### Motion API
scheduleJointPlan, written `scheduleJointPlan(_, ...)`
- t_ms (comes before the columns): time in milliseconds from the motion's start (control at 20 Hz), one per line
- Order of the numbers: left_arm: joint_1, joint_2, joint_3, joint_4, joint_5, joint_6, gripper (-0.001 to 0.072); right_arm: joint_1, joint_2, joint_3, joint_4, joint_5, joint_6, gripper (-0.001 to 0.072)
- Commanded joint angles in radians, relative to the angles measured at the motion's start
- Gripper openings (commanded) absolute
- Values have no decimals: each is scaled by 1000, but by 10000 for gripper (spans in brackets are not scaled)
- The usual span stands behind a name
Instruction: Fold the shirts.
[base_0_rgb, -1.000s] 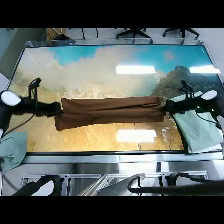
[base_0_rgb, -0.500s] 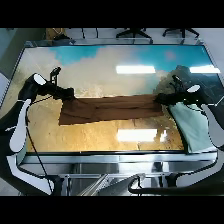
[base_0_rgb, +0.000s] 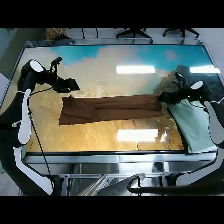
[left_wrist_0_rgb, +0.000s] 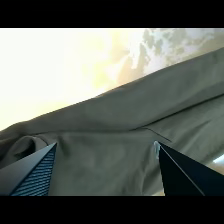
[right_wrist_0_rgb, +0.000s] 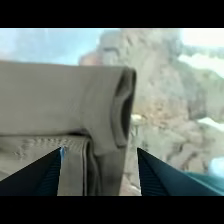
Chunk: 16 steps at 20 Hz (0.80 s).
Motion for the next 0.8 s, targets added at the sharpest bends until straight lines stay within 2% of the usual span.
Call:
scheduleJointPlan(0,-10,-5,68,-3,-79,-27,689,-5,-54,5,-16,58,7,529)
scheduleJointPlan(100,-28,-4,75,-3,-88,-28,688,-3,-74,5,18,107,-16,513)
scheduleJointPlan(150,-39,-4,74,-3,-87,-28,688,-1,-78,5,55,123,-43,444)
scheduleJointPlan(200,-52,-5,74,-3,-84,-33,603,-2,-79,5,102,134,-75,277)
scheduleJointPlan(250,-69,-5,74,-3,-78,-35,414,-2,-79,6,151,143,-111,86)
scheduleJointPlan(300,-91,-5,74,-3,-71,-35,228,-2,-79,7,192,151,-132,19)
scheduleJointPlan(350,-113,-5,74,-3,-60,-35,106,-2,-79,11,230,163,-151,18)
scheduleJointPlan(400,-137,-6,74,-3,-40,-35,30,-4,-78,22,250,178,-158,17)
scheduleJointPlan(600,-293,-74,74,-2,48,-36,17,-10,-48,120,327,310,-133,17)
scheduleJointPlan(750,-416,-181,74,0,150,-37,16,-10,27,195,352,397,-77,17)
